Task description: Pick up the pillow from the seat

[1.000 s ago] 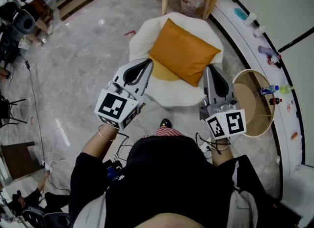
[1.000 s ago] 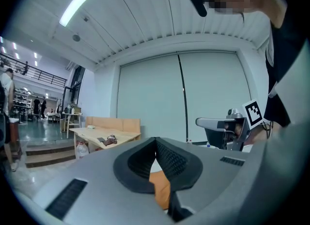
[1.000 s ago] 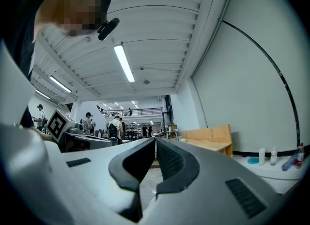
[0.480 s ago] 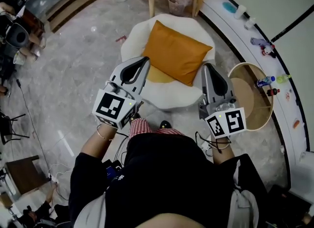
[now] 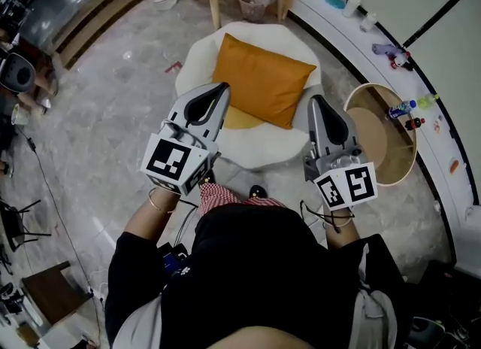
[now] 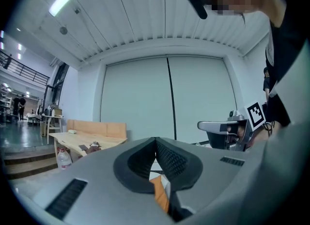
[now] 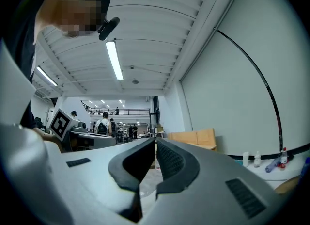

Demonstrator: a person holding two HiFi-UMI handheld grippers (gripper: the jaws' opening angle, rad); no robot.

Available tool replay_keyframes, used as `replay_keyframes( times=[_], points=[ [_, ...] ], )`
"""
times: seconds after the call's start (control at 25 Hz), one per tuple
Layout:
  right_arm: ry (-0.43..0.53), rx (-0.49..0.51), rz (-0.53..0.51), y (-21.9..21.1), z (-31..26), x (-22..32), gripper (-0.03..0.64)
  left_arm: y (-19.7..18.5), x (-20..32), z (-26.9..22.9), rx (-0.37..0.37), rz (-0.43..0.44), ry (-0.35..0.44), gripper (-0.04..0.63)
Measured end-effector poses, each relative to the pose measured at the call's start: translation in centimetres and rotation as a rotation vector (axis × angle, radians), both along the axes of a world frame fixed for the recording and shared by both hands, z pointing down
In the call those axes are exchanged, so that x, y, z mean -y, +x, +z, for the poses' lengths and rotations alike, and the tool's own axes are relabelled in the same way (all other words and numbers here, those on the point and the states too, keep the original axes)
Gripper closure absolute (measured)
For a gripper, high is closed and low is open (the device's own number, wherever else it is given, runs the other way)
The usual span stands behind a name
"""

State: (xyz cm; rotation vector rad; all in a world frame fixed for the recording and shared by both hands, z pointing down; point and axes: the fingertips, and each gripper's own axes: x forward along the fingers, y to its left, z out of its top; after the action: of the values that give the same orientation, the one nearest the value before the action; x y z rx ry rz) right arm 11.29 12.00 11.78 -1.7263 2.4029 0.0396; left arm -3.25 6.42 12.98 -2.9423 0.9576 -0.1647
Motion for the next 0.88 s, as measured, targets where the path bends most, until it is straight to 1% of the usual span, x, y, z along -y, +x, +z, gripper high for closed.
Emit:
replay_keyframes(
  times=[0.32, 0.88],
  points=[
    [-0.011, 0.022, 0.080, -2.2, -0.3, 2.1, 0.594, -2.3, 3.1, -0.3, -0.001, 0.069, -0.010, 0.586],
    [-0.017, 0.006, 0.210, -6.8, -0.5, 5.9, 0.594, -6.2, 8.9, -0.1, 0.000, 0.191, -0.016, 0.586]
  ],
)
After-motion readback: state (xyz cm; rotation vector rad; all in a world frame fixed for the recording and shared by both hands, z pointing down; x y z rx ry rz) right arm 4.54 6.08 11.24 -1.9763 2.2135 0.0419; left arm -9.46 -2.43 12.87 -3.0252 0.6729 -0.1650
